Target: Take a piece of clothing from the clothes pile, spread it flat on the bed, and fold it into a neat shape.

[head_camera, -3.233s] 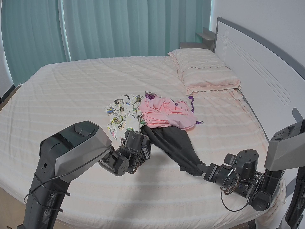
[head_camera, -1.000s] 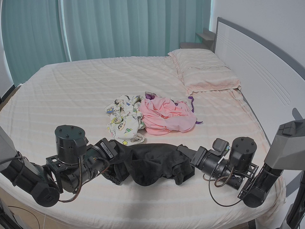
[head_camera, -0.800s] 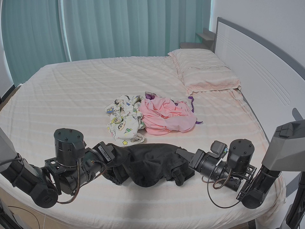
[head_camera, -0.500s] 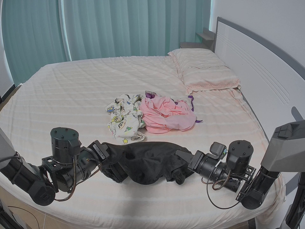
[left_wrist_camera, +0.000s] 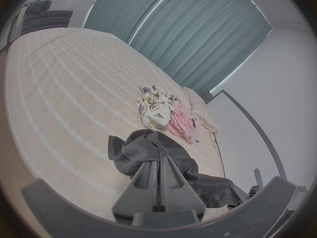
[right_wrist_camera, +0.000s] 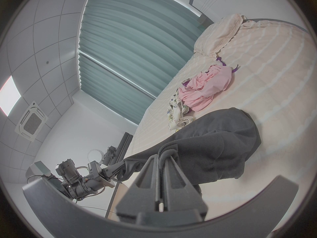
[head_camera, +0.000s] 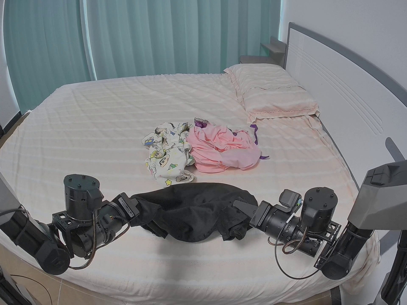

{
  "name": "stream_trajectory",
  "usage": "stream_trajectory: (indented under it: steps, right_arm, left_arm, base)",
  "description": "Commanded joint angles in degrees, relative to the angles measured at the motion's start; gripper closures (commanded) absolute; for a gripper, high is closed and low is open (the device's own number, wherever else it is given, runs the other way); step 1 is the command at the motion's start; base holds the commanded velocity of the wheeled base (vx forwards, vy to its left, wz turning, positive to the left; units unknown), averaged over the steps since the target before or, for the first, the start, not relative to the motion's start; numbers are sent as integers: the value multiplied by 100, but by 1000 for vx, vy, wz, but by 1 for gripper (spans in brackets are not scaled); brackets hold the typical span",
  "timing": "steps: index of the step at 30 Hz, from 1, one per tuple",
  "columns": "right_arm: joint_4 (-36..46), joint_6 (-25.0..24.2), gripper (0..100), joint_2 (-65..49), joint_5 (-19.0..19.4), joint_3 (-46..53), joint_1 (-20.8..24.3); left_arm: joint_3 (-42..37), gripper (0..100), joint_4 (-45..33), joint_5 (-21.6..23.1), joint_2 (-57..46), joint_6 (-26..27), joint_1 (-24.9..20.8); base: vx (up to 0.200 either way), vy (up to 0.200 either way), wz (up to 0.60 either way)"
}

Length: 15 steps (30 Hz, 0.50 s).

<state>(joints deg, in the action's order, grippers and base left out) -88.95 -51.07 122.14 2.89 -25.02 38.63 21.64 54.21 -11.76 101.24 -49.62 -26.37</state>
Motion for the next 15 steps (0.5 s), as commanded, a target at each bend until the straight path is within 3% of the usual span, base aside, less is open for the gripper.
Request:
stream_trajectory:
  steps: [1,15]
  right_arm:
    - [-69,-9,100,-6,1,5,4]
    - [-69,0,100,-23,-25,41,-31]
  left_arm:
    - [-2,100,-7,7,1,13,44]
    - [-134,100,2,-1,-175,462,-17]
  base:
    - [0,0,0]
    - [0,0,0]
